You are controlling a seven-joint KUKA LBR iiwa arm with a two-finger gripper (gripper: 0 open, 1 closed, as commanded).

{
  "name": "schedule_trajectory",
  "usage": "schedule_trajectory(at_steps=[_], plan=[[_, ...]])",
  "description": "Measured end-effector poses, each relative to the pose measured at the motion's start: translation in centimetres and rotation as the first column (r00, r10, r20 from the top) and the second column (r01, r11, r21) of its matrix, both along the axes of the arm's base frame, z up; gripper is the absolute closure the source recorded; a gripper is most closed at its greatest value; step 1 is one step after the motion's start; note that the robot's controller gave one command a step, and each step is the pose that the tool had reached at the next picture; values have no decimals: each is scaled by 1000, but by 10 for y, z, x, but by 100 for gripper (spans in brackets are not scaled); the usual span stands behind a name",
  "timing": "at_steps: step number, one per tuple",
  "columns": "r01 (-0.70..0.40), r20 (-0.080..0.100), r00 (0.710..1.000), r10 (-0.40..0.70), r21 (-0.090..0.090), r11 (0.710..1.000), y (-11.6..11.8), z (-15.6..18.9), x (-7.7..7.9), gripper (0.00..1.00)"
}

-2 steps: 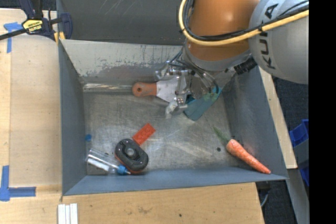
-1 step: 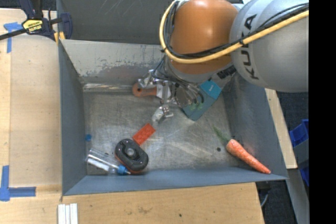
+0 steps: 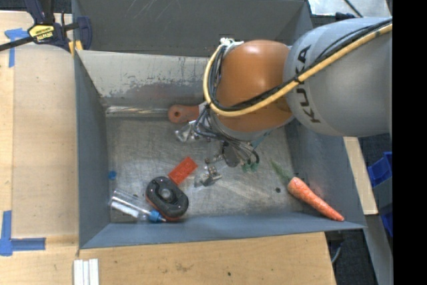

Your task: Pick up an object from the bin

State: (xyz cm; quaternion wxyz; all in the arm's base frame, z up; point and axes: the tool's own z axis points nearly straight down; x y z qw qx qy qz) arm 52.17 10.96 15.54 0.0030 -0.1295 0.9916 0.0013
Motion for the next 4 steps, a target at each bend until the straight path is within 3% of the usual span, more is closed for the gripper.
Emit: schedule_trajectory(at_steps=[1,2,3,4], plan=[[-45,-7,999,45,-5,999,18,-28,-17,0],[-64,22,998,64,-4,998,54,-53,-19,0],[-65,-13,998,64,-10,998,48,-52,-27,100],[-64,-13,998,64,-10,998,48,-52,-27,100]])
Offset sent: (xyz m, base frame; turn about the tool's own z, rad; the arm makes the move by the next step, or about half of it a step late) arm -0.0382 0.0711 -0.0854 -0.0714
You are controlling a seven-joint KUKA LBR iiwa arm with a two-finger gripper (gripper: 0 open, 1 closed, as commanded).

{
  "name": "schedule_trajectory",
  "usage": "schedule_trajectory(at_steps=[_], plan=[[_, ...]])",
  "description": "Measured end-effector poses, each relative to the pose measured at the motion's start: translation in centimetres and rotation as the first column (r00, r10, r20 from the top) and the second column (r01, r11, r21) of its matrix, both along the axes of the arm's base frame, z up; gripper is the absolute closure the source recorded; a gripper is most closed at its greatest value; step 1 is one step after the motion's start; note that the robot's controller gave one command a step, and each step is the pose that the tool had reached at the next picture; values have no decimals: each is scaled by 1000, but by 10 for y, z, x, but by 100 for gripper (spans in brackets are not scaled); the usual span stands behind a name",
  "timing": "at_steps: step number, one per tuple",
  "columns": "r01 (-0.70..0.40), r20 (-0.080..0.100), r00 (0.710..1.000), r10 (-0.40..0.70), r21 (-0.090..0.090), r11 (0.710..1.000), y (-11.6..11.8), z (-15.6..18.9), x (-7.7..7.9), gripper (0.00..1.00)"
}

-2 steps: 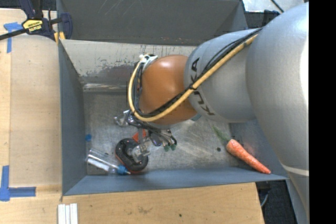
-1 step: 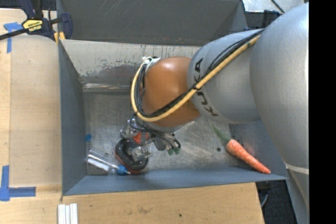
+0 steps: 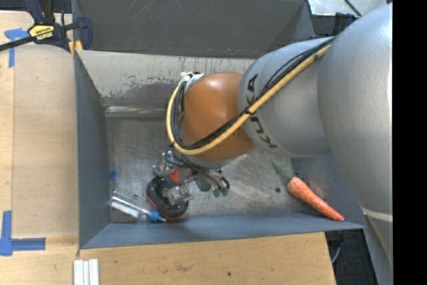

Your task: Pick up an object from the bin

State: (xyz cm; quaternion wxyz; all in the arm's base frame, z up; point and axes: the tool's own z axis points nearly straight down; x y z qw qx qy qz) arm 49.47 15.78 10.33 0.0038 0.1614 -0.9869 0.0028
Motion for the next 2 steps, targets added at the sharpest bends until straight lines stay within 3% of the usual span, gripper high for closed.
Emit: schedule_trajectory(at_steps=[1,2], plan=[[-70,3,998,70,5,998,9,33,1,100],[-82,4,997,82,7,997,-8,92,-6,100]])
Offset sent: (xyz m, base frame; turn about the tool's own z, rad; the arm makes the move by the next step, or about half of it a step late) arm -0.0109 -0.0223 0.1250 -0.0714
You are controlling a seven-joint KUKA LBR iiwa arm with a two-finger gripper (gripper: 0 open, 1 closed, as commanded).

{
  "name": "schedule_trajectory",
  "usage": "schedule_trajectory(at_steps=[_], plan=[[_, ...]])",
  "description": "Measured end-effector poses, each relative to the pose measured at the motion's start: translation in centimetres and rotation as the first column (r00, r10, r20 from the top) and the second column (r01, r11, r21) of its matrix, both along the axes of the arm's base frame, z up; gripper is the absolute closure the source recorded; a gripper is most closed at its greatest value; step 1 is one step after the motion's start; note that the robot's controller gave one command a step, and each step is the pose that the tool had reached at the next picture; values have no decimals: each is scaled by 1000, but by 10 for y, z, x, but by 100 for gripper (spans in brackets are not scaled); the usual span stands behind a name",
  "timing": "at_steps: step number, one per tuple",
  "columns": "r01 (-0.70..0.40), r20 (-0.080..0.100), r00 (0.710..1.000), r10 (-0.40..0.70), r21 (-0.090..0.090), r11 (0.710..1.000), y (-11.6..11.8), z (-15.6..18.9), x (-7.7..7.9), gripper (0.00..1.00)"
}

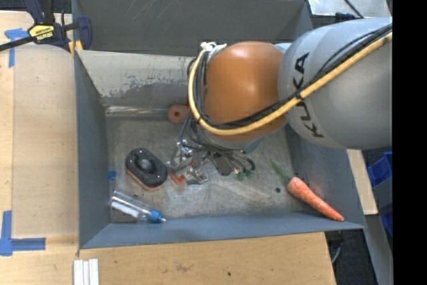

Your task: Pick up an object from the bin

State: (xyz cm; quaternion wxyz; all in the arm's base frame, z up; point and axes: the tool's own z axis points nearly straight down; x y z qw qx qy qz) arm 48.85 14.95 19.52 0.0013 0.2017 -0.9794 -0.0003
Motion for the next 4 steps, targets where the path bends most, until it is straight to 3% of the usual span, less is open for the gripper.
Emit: schedule_trajectory(at_steps=[1,2,3,4], plan=[[10,8,1000,-10,1,1000,7,31,25,100],[12,6,1000,-12,2,1000,-22,55,16,100],[-118,15,993,118,-1,993,-34,41,43,100],[-120,1,993,119,1,993,-8,-18,13,0]])
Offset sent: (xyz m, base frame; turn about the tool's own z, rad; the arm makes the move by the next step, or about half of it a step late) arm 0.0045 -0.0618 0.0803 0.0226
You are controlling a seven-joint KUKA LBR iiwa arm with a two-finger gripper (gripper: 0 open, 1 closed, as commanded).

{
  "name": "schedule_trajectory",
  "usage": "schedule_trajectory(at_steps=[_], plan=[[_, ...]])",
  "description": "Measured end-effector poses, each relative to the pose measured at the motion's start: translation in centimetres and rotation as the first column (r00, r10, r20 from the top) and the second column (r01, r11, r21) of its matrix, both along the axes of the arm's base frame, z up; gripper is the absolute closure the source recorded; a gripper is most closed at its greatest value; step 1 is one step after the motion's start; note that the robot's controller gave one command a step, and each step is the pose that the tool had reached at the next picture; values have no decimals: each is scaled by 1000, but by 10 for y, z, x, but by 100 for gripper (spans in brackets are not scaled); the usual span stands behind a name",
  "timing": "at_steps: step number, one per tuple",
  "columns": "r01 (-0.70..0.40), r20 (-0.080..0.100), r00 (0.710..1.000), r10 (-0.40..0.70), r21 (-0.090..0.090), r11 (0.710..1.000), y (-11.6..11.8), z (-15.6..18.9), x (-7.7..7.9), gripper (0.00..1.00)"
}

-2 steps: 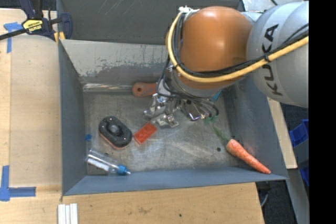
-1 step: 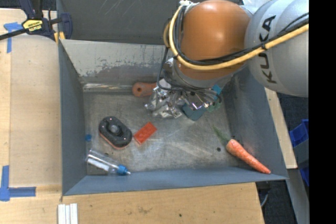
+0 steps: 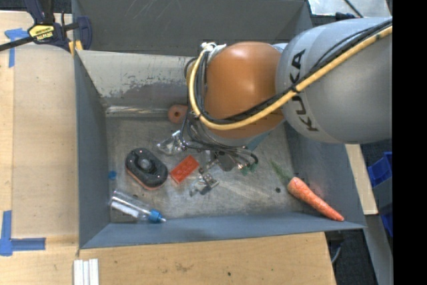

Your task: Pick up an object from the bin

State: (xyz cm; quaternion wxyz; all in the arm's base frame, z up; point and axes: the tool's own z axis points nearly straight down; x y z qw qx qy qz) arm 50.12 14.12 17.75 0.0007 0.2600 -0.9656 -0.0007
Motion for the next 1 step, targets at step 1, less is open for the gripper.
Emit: schedule_trajectory(at_steps=[1], plan=[[1,4,1000,-1,0,1000,-1,2,2,0]])
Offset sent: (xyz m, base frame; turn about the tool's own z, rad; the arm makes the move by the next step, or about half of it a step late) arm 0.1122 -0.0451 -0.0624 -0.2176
